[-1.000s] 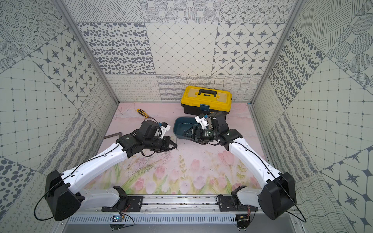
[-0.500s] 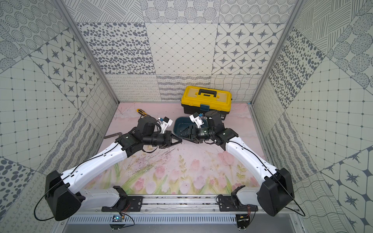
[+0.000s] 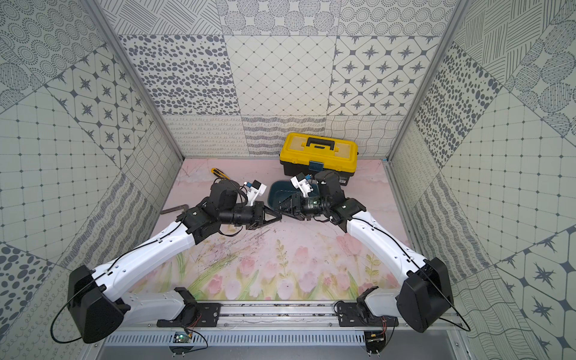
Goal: Put the nails on the desktop into the storage box
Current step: Pick up the nail from the center of the board.
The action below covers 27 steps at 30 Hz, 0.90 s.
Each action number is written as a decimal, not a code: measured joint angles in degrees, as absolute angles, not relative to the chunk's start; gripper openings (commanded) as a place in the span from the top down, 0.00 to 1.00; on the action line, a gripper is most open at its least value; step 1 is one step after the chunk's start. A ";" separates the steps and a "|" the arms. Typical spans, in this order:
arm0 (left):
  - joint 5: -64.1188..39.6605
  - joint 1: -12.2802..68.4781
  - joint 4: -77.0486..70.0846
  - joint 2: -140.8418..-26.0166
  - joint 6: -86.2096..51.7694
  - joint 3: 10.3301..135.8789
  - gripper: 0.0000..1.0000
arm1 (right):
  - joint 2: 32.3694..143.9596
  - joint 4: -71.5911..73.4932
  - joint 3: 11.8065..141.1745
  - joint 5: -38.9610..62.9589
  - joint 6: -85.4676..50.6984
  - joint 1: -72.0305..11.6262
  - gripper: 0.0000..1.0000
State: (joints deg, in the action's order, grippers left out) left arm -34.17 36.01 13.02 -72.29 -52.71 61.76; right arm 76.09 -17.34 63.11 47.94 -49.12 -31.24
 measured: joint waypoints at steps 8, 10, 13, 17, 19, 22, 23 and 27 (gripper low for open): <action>-35.35 35.97 13.02 -70.94 -53.36 60.95 1.00 | 76.09 -16.82 63.11 45.56 -49.93 -31.22 0.59; -35.46 35.97 13.02 -70.63 -53.36 60.86 1.00 | 76.09 -15.99 63.11 45.54 -50.65 -31.22 0.62; -35.62 35.97 13.02 -70.30 -53.36 60.80 1.00 | 76.09 -14.96 63.11 45.56 -51.22 -31.29 0.67; -35.64 35.97 13.02 -70.11 -53.34 60.80 1.00 | 76.09 -14.20 63.11 45.60 -51.99 -31.79 0.75; -35.73 35.92 13.02 -70.11 -53.34 60.80 1.00 | 76.12 -13.82 63.11 45.78 -52.23 -31.97 0.80; -35.81 35.90 13.02 -70.15 -53.32 60.82 1.00 | 76.12 -13.41 63.11 45.82 -52.56 -32.18 0.89; -35.86 35.90 12.99 -70.15 -53.32 60.86 1.00 | 76.12 -13.47 63.11 45.80 -52.62 -32.18 0.91; -35.92 35.77 13.10 -70.15 -53.32 61.06 0.72 | 76.12 -13.58 63.11 45.39 -52.05 -32.18 0.95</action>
State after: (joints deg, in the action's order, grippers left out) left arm -35.92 35.77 13.10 -70.15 -53.32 61.06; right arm 76.12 -13.58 63.11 45.39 -52.05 -32.18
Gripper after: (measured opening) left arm 0.163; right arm 0.090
